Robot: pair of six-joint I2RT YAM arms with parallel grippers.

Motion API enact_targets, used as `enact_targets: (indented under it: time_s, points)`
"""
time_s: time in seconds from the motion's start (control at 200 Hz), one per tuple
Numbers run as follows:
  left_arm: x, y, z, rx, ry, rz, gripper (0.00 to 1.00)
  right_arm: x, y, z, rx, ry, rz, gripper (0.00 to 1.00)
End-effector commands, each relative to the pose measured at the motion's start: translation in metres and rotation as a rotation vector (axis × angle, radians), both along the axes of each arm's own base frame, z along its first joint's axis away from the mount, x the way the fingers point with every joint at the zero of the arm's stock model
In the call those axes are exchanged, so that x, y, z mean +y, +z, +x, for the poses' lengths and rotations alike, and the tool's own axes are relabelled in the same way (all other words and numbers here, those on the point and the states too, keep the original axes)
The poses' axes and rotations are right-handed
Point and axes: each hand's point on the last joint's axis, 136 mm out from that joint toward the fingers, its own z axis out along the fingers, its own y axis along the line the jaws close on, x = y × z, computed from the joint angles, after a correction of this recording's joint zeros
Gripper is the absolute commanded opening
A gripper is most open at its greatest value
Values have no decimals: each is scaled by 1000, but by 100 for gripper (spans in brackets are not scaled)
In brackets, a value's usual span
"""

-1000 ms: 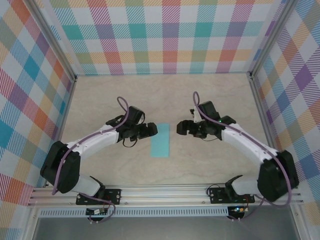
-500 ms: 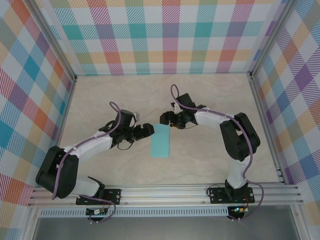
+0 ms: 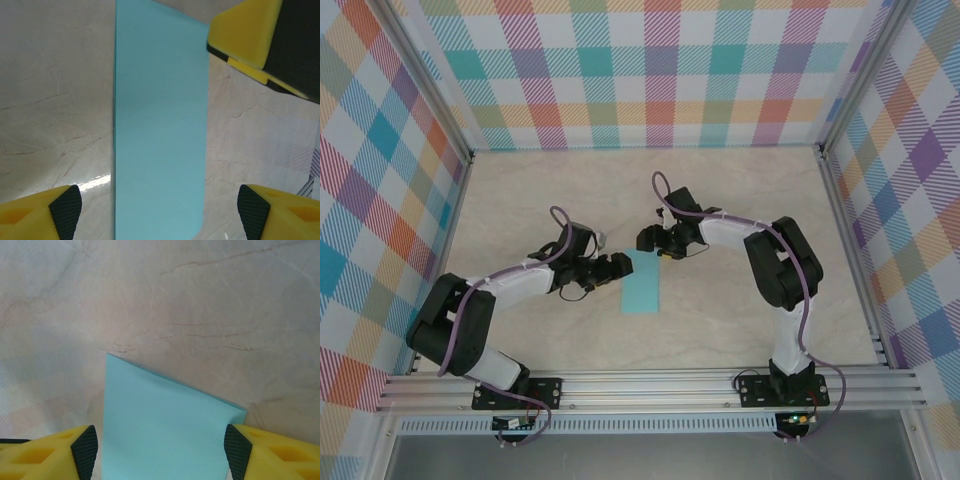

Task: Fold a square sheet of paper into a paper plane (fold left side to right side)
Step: Third fold the triangle at the center of the table.

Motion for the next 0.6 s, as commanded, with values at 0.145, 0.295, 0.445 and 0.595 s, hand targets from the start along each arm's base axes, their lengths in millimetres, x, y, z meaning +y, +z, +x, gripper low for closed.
enact_targets:
  time_s: [0.145, 0.295, 0.445, 0.595]
  points:
    - [-12, -2, 7, 19, -38, -48, 81, -3, -16, -6, 9, 52, -63, 66]
    - [-23, -6, 5, 42, -70, -62, 74, -4, -20, -6, 15, 59, -72, 62]
    - [-26, -13, 5, 58, -74, -49, 68, -5, -22, -2, 6, 72, -93, 58]
    - [-26, -21, 5, 79, -72, -33, 68, -5, -23, -3, 6, 75, -96, 57]
